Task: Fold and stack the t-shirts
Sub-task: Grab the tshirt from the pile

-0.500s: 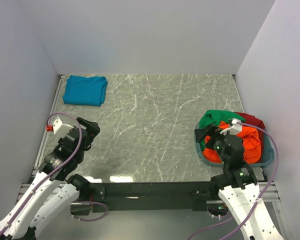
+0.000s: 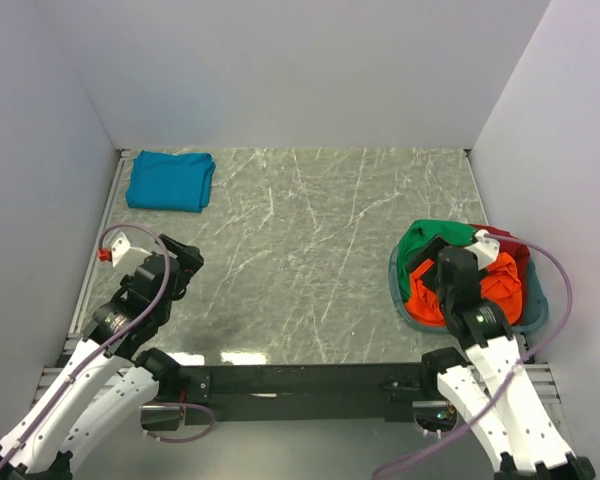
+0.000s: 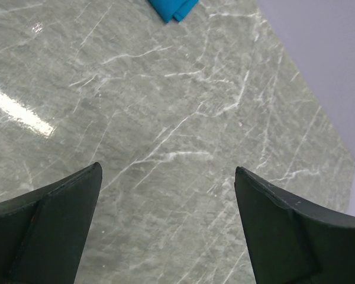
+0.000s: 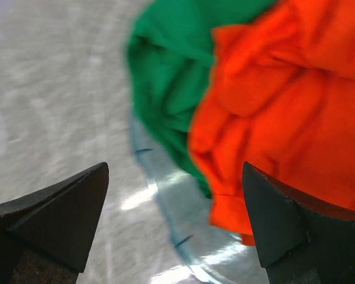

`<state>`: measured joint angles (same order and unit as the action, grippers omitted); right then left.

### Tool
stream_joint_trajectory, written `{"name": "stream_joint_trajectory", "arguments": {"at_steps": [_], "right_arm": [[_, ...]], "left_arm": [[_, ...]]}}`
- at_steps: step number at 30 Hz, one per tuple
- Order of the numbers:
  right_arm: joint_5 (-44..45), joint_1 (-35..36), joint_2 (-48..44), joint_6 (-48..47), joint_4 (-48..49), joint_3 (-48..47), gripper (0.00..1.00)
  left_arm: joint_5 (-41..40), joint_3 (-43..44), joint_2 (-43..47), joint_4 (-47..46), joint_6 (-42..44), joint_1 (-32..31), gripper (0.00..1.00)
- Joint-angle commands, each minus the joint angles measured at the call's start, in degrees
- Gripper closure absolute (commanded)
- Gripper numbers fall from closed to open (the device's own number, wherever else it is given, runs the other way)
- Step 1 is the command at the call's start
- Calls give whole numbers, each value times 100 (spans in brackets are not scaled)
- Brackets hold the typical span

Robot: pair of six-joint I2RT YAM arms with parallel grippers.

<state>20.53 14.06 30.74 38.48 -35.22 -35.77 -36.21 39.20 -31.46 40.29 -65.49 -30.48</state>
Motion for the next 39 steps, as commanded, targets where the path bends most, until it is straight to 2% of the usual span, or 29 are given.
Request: {"name": "stream_joint_trajectory", "arguments": {"at_steps": [1, 9, 12, 13, 18, 21, 23, 25, 26, 28, 31, 34, 39], "right_arm": [[804, -237, 572, 406, -512, -132, 0], [-5, -1554, 1372, 37, 287, 35, 2], [144, -1872, 1697, 80, 402, 140, 9], [39, -1977, 1837, 2, 472, 184, 16], [-76, -2092, 2137, -7, 762, 281, 22], [-216, -2162, 2295, -7, 876, 334, 31], [-269, -2189, 2357, -16, 920, 369, 42], [-375, -2215, 2366, -42, 938, 378, 55], [-418, -2215, 2340, -77, 947, 378, 70], [-471, -2233, 2226, -112, 903, 360, 84], [-515, -2241, 1936, -200, 921, 395, 94], [-647, -2241, 1550, -200, 824, 343, 100], [-875, -2241, 926, -297, 640, -52, 100]], "left_arm": [[78, 210, -184, 197, -8, -28, 1], [158, 185, -387, 84, 54, -37, 1], [201, 132, -387, 22, 28, -46, 1], [245, 167, -404, 66, 45, -46, 1], [184, 132, -431, 49, 36, -46, 1], [237, 210, -483, 22, 107, -46, 1], [184, 228, -519, 128, 37, -46, 1], [175, 193, -519, 145, -25, -46, 1], [201, 185, -510, 163, -25, -46, 1], [237, 202, -466, 181, -16, -46, 0], [193, 132, -396, 172, -68, -46, 0], [254, 105, -317, 66, 19, -46, 1], [289, 79, -264, 14, 37, -46, 0]]}}
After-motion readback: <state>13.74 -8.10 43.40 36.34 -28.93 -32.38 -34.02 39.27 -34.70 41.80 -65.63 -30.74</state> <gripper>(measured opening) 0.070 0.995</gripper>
